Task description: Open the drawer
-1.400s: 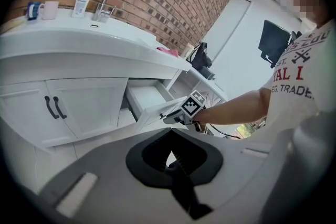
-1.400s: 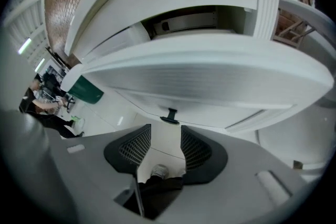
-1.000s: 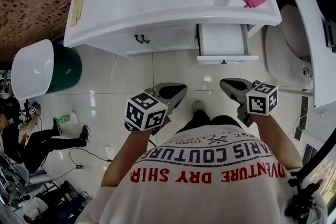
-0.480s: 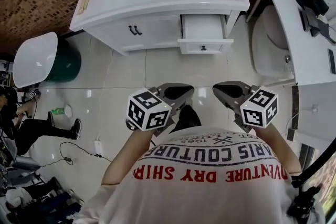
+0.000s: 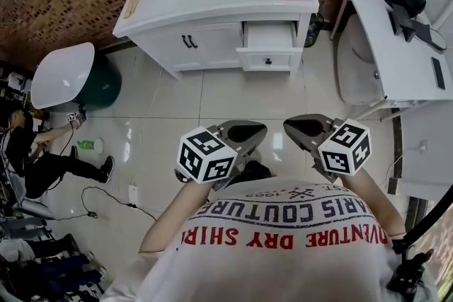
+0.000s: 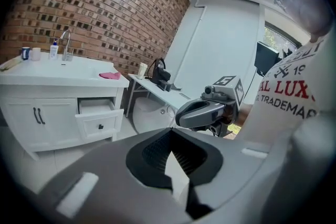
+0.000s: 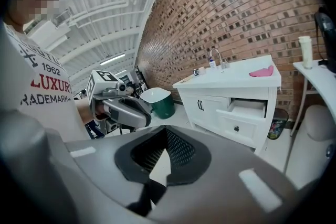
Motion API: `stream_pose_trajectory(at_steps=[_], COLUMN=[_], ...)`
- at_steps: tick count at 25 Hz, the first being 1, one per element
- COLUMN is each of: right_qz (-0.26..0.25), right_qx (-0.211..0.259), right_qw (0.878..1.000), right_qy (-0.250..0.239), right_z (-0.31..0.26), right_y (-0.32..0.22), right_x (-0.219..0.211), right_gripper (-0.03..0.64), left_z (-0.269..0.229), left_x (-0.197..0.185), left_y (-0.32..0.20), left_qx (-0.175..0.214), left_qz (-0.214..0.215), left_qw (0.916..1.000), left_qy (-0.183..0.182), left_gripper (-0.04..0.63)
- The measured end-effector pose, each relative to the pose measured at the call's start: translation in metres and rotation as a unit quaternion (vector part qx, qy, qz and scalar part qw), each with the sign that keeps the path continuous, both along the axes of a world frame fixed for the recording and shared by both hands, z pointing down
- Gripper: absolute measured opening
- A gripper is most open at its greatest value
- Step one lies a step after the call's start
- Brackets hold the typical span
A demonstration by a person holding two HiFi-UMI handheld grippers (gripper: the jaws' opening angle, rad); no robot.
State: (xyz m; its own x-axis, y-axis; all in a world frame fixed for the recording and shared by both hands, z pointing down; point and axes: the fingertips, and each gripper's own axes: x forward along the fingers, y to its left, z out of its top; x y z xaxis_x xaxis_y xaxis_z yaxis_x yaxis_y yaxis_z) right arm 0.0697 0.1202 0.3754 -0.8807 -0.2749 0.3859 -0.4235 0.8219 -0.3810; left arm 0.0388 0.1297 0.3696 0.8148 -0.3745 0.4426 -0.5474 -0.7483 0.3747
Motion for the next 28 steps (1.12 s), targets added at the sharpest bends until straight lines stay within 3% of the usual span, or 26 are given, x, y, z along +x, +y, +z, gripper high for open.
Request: stream_pose_trajectory(at_steps=[11,28], right_qz=[0.000,0.011], right_qx=[0.011,0.010], right_qw=[1.000,1.000], right_qy=[0.003,0.014], right_z=[-0.006,-0.004], right_y=[0.020,0.026], right_x=[0.013,0.000], right_gripper=[0.005,0.005], left_z=[-0.004,-0.007], left_x=[0.014,0.000], left_y=[0.016,0.022], left_qx=[0.020,0.033], left_qz=[0.009,0.018], left_qw=[0.9995,0.9989], left_qy=[-0.023,-0.027], left_gripper=[-0.003,-0.003])
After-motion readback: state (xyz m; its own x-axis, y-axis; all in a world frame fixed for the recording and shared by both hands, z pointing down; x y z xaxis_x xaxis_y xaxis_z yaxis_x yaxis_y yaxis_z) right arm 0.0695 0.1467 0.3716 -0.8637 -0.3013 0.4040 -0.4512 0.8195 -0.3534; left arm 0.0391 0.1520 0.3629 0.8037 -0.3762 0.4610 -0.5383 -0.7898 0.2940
